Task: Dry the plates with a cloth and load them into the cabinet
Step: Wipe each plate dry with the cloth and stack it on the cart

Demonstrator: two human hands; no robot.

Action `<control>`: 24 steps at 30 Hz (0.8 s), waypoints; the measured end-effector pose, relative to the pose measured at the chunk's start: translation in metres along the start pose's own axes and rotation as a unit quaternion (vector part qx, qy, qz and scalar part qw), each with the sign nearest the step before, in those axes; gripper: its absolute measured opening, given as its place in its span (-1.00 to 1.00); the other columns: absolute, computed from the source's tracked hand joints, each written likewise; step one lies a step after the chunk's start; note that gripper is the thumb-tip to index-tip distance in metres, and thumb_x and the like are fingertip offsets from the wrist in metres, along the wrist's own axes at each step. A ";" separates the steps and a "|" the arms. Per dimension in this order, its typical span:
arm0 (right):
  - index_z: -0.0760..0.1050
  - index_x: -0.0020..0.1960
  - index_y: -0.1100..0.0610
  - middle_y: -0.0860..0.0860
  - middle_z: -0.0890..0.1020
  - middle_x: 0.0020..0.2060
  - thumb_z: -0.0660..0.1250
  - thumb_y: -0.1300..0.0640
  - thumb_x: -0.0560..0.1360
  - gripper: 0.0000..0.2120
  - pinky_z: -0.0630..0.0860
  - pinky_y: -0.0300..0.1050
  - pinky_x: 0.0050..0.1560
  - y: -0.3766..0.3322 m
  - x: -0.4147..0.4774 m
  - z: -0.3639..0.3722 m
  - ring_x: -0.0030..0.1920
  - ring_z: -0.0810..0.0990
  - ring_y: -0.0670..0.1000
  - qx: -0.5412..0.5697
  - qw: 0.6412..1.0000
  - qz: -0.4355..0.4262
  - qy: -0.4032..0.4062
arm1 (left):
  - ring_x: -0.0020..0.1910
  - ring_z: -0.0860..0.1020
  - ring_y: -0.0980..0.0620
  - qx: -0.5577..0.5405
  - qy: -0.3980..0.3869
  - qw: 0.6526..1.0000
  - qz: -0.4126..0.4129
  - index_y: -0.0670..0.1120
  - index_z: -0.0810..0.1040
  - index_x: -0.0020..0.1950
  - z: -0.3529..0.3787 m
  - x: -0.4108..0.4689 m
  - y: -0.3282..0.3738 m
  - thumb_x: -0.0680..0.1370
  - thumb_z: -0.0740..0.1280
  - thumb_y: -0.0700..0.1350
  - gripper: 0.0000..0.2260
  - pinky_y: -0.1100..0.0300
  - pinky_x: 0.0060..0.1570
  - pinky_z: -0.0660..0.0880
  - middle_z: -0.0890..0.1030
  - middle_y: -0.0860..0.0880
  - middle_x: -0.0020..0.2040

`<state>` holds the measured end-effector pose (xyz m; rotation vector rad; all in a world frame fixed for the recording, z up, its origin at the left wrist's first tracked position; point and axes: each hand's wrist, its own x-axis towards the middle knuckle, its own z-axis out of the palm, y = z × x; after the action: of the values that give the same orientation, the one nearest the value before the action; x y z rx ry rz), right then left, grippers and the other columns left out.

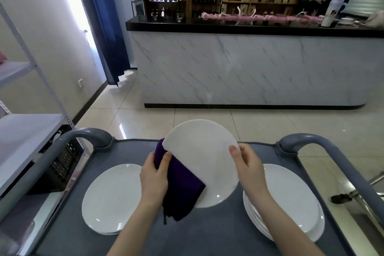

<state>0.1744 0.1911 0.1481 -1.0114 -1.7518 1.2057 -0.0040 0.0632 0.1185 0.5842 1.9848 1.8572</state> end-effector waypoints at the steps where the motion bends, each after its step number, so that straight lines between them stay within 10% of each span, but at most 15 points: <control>1: 0.51 -0.08 -0.16 -0.18 0.64 -0.23 0.33 -0.15 0.54 -0.91 0.46 -0.33 -0.22 -0.005 0.006 -0.005 -0.22 0.58 -0.20 -0.025 0.999 -0.011 -0.047 | -0.16 0.60 0.17 0.038 -0.021 0.998 0.044 0.12 0.57 -0.09 -0.005 0.003 0.006 0.59 0.34 0.03 -0.93 0.22 -0.18 0.50 0.66 0.16 -0.17; 8: 0.39 -0.38 -0.07 -0.16 0.38 -0.47 0.34 -0.02 0.58 -0.64 0.27 -0.29 -0.36 -0.027 0.029 0.002 -0.40 0.35 -0.18 -0.127 0.966 -0.109 -0.198 | -0.14 0.55 0.32 0.198 -0.202 0.940 0.189 0.29 0.52 -0.06 -0.015 0.020 0.035 0.55 0.39 -0.01 -0.84 0.52 -0.21 0.37 0.61 0.35 -0.18; 15: 0.24 -0.41 0.08 -0.07 0.28 -0.47 0.36 -0.04 0.57 -0.53 0.20 -0.18 -0.38 -0.012 0.014 0.014 -0.39 0.24 -0.07 0.014 1.000 -0.018 0.002 | -0.13 0.65 0.03 -0.005 -0.058 0.998 -0.006 0.08 0.61 -0.11 -0.007 0.012 0.013 0.56 0.37 0.06 -0.90 0.08 -0.12 0.60 0.68 0.08 -0.18; 19: 0.48 -0.39 -0.02 -0.18 0.45 -0.49 0.30 -0.08 0.59 -0.61 0.38 -0.25 -0.32 0.002 -0.009 0.037 -0.42 0.38 -0.16 0.151 0.967 0.107 0.176 | -0.09 0.65 -0.03 -0.113 0.022 0.984 -0.134 0.01 0.59 -0.01 0.016 -0.009 -0.002 0.57 0.33 0.13 -0.79 0.08 -0.12 0.62 0.69 0.00 -0.09; 24: 0.45 -0.29 0.17 -0.06 0.44 -0.44 0.28 -0.05 0.61 -0.61 0.36 -0.22 -0.34 0.015 -0.004 0.018 -0.37 0.37 -0.08 0.075 0.989 0.063 0.112 | -0.07 0.64 0.00 -0.023 -0.009 0.998 -0.063 0.03 0.58 -0.04 0.011 -0.005 -0.007 0.58 0.32 0.10 -0.84 0.05 -0.08 0.58 0.68 0.08 -0.15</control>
<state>0.1623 0.1848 0.1284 -1.1329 -1.4210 1.2295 0.0059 0.0699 0.1107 0.4501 1.9152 1.8109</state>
